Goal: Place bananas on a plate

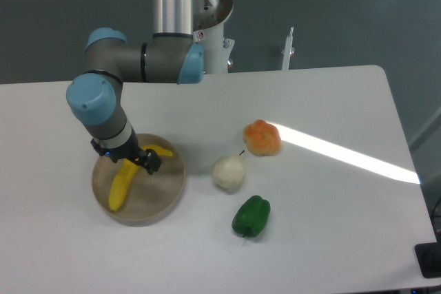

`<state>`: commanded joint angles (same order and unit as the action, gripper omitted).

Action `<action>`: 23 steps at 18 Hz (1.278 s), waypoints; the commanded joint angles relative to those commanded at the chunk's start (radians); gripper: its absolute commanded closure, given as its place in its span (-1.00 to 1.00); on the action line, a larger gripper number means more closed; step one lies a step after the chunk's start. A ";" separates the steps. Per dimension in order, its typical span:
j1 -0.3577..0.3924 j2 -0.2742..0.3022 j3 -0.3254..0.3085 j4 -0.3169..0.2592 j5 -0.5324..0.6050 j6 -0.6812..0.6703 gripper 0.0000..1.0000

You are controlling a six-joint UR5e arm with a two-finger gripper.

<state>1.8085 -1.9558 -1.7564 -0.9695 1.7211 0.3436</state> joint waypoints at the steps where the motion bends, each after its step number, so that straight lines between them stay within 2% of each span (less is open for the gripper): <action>1: 0.018 0.009 0.002 0.008 0.000 0.005 -1.00; 7: 0.081 0.014 0.021 0.046 0.009 0.141 -1.00; 12: 0.147 0.054 0.018 0.034 0.028 0.283 -1.00; 16: 0.179 0.077 0.006 0.025 0.032 0.492 -1.00; 23: 0.247 0.100 0.018 0.025 0.023 0.541 -1.00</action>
<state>2.0555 -1.8561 -1.7381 -0.9449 1.7442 0.8851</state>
